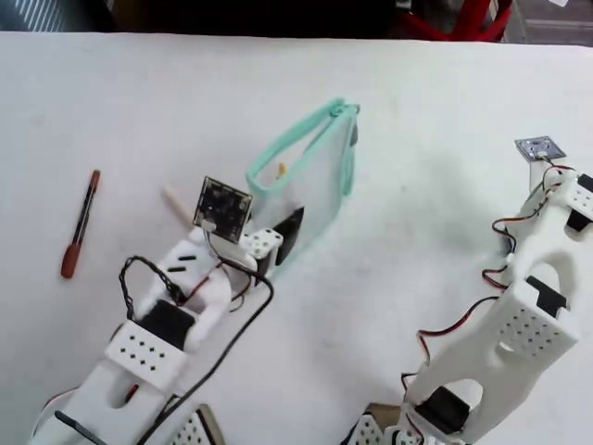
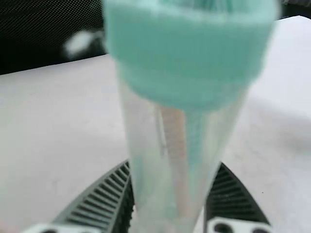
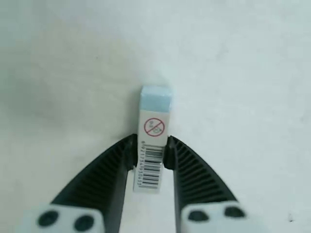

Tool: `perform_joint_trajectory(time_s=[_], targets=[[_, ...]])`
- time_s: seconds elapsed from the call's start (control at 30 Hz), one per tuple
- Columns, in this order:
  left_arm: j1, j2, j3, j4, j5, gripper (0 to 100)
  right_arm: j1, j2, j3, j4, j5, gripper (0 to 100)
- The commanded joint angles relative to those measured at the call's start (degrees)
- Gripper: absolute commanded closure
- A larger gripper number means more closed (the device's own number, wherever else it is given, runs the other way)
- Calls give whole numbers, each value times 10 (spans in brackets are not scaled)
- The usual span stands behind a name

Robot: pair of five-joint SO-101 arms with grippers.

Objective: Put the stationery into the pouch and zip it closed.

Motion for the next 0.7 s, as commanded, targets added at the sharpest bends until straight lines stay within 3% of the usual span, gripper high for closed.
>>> perform_joint_trajectory(time_s=[0.0, 0.13, 0.43, 0.67], targets=[[-2, -9, -5, -8, -4, 804, 0, -89, -42, 51, -25, 981], [-1, -9, -5, -8, -3, 802, -29, -240, -62, 104, -83, 981], [-3, -10, -5, -8, -3, 802, -181, -554, 78, 128, -93, 981], [-2, -11, -5, -8, -3, 802, -358, -776, 228, 43, -301, 981]])
